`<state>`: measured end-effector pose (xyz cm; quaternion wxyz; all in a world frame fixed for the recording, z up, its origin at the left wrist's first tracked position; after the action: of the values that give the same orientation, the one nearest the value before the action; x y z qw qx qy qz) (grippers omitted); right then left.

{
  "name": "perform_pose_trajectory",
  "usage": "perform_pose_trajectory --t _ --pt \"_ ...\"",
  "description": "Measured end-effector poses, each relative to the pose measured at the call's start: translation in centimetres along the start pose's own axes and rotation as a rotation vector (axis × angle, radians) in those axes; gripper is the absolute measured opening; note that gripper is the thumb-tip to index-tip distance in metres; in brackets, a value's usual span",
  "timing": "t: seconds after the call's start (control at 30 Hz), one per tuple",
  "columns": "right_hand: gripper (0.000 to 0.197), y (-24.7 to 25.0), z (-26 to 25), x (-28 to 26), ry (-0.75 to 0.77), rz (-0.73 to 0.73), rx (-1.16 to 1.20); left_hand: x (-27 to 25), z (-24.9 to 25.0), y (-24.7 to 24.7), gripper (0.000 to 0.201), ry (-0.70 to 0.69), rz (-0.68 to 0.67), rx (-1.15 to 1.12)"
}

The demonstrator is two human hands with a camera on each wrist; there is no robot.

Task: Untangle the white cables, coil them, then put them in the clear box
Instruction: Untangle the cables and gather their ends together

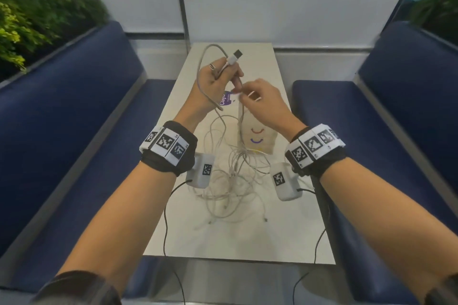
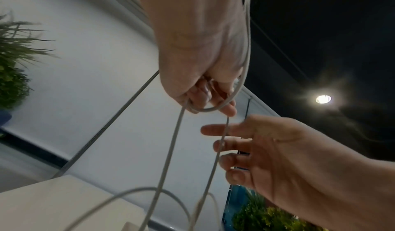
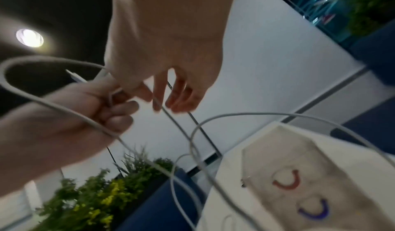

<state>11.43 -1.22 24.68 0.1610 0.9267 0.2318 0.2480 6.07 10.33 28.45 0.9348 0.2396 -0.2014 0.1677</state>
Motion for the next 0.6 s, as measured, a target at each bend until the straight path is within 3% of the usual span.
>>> perform_pose_trajectory --t 0.13,0.27,0.37,0.47,0.6 --pt "0.015 -1.9 1.5 -0.5 -0.144 -0.141 0.216 0.5 0.3 1.4 0.027 0.012 0.083 -0.008" --pt "0.019 -2.2 4.0 -0.9 -0.209 -0.156 0.118 0.7 0.3 2.8 0.029 -0.014 0.14 -0.022" --pt "0.02 -1.6 4.5 -0.4 -0.159 -0.14 -0.101 0.5 0.9 3.2 0.029 -0.04 0.181 -0.064" --pt "0.019 -0.4 4.0 0.2 -0.058 -0.031 -0.211 0.5 1.3 3.7 0.027 -0.044 0.209 -0.117" --pt "0.011 0.2 2.7 0.8 -0.033 0.03 -0.146 0.3 1.6 3.8 0.023 -0.037 0.227 -0.18"
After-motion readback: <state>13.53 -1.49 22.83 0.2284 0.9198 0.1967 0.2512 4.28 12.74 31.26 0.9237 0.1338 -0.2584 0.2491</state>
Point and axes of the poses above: each hand's wrist, its own x-axis towards the middle knuckle, its own y-axis out of the back of the hand, z = x × y, the point moved 9 cm from there along x, towards the middle knuckle, and after that the axes turned 8 degrees about x, right-handed, at the moved point
